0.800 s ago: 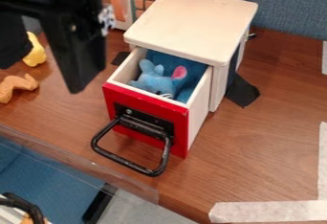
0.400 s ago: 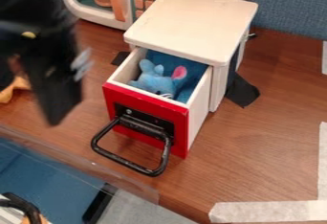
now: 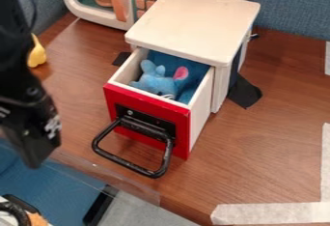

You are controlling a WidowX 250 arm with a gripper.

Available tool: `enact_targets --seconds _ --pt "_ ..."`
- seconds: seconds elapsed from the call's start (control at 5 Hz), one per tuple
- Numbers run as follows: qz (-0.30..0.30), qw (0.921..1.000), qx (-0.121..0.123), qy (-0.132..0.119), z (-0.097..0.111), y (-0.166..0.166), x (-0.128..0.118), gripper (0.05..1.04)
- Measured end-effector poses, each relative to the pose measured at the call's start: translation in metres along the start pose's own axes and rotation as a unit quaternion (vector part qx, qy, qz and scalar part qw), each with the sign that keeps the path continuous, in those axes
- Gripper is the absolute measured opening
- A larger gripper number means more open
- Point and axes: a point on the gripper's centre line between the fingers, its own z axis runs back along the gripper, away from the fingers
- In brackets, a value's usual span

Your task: Close the drawer

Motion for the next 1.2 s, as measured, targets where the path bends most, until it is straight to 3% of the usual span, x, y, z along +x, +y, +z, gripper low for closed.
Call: enact_targets --seconds 0.6,1.2 --pt "0.004 0.9991 0.026 0.033 -0.060 0.003 0.019 0.998" --pt "-0.005 0.9968 0.055 0.057 -0.109 -0.005 0.021 0.998"
